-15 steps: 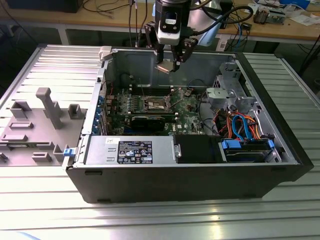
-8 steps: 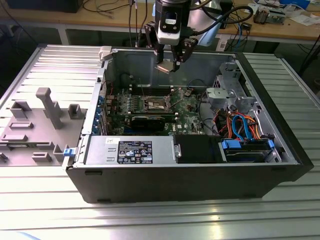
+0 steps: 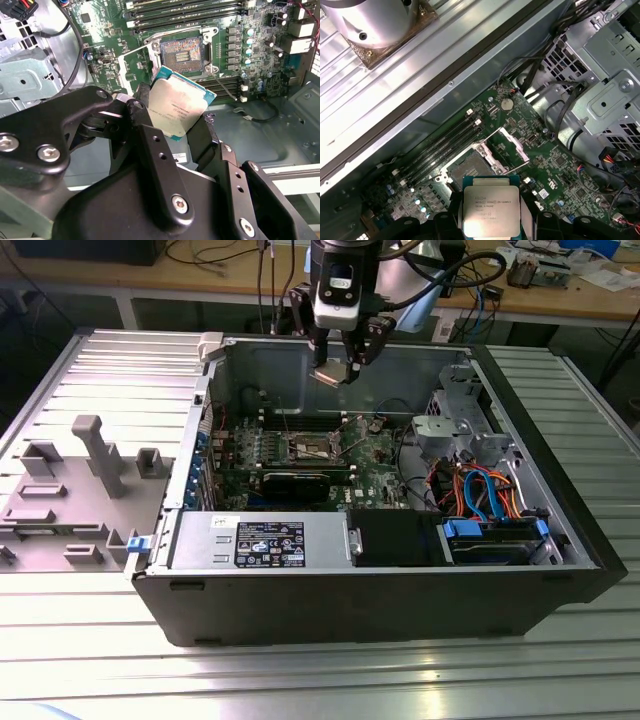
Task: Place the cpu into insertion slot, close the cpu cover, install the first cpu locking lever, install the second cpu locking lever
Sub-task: 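Place the cpu into insertion slot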
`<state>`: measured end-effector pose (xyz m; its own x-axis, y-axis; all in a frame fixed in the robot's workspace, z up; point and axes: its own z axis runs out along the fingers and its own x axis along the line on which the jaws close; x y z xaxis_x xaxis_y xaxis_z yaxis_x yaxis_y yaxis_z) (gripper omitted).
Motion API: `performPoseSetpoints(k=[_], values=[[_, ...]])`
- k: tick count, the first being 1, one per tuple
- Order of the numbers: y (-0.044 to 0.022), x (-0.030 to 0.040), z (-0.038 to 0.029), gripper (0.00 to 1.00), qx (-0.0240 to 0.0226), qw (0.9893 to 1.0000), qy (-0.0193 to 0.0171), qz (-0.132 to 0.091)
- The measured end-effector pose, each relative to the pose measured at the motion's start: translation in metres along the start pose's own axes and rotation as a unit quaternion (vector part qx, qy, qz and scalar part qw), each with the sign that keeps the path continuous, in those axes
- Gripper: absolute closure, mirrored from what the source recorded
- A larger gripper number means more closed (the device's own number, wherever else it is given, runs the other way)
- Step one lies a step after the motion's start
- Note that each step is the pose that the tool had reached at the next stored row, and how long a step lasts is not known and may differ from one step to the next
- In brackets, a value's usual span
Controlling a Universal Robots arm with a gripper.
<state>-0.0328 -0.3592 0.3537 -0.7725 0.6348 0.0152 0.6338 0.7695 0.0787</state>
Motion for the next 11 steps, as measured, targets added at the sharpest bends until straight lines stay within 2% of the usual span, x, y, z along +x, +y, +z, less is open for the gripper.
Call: performPoseSetpoints(k=[11], values=[[0.0, 0.0, 0.0, 0.46, -0.0002, 1.0, -0.0007, 0.009]])
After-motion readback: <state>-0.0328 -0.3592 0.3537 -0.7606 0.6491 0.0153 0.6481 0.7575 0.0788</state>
